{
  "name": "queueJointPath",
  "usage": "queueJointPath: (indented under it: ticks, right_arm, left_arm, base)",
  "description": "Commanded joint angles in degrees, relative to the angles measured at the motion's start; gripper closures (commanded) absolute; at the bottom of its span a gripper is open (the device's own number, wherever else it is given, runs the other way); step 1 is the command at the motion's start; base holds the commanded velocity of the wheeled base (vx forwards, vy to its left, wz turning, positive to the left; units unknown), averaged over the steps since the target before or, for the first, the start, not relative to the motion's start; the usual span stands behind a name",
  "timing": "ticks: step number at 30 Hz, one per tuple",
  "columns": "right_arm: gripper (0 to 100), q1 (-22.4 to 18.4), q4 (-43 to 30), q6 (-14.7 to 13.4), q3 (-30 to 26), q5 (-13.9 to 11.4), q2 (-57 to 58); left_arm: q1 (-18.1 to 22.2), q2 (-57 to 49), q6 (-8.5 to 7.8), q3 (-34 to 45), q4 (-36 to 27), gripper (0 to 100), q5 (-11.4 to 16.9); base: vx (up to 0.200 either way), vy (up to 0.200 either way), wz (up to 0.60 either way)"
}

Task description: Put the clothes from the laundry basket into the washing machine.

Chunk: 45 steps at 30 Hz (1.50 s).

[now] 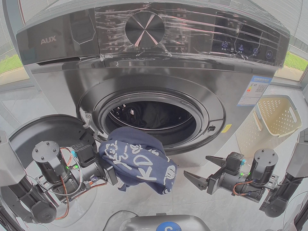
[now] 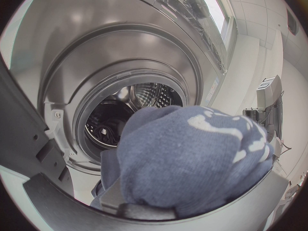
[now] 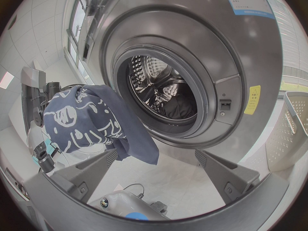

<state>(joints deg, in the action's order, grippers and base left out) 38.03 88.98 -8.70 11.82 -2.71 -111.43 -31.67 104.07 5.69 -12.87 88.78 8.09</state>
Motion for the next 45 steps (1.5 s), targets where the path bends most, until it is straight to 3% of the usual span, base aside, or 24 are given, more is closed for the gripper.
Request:
queueJointPath:
  ticks: [1,12,15,18,21,23,24,27,36,45]
  right_arm:
    - [0,0.4,0.8,0.0,-0.5,0.0,-0.2]
    - [0,1.6,0.8,0.0,-0.8,0.1,-0.2]
    - [0,2.2,0.8,0.0,-1.7,0.1,-0.9]
    - [0,2.3,0.8,-0.1,-1.4,0.1,-0.9]
    - [0,2.4,0.8,-0.1,-1.4,0.1,-0.9]
    - [0,2.5,0.8,0.0,-1.5,0.0,-0.9]
    - [0,2.4,0.8,0.0,-1.4,0.0,-0.9]
    - [0,2.4,0.8,0.0,-1.2,-0.1,-0.9]
    - [0,2.2,0.8,0.0,-1.1,-0.1,-0.5]
    - [0,2.5,0.8,0.0,-1.1,0.0,-0.7]
  left_arm:
    - [-0.2,-0.2,0.02,0.0,0.0,100,0.0]
    - [-1.5,-0.2,0.64,-0.4,0.1,100,-0.2]
    - [-2.3,0.1,4.85,-4.1,0.1,100,-3.5]
    - [-4.7,1.0,6.0,-2.8,0.0,100,-4.2]
    - [-6.8,5.5,4.68,-2.7,0.0,100,-1.9]
    - [-6.9,7.3,3.54,-4.2,0.0,100,-1.9]
    - [-6.5,10.4,1.51,-8.1,0.1,100,-1.9]
    - [-5.9,14.1,0.64,-13.4,0.0,100,-1.9]
    - [-1.3,21.3,1.34,-23.7,-0.2,100,-3.3]
    - [-2.0,28.2,2.04,-36.7,-1.0,100,-7.0]
  base:
    - [0.0,0.0,0.0]
    - [0.0,0.0,0.0]
    - [0.0,0.0,0.0]
    - [0.0,0.0,0.0]
    - [0.0,0.0,0.0]
    - [0.0,0.0,0.0]
    - [0.0,0.0,0.0]
    - [0.0,0.0,0.0]
    - [0.0,0.0,0.0]
    - [0.0,0.0,0.0]
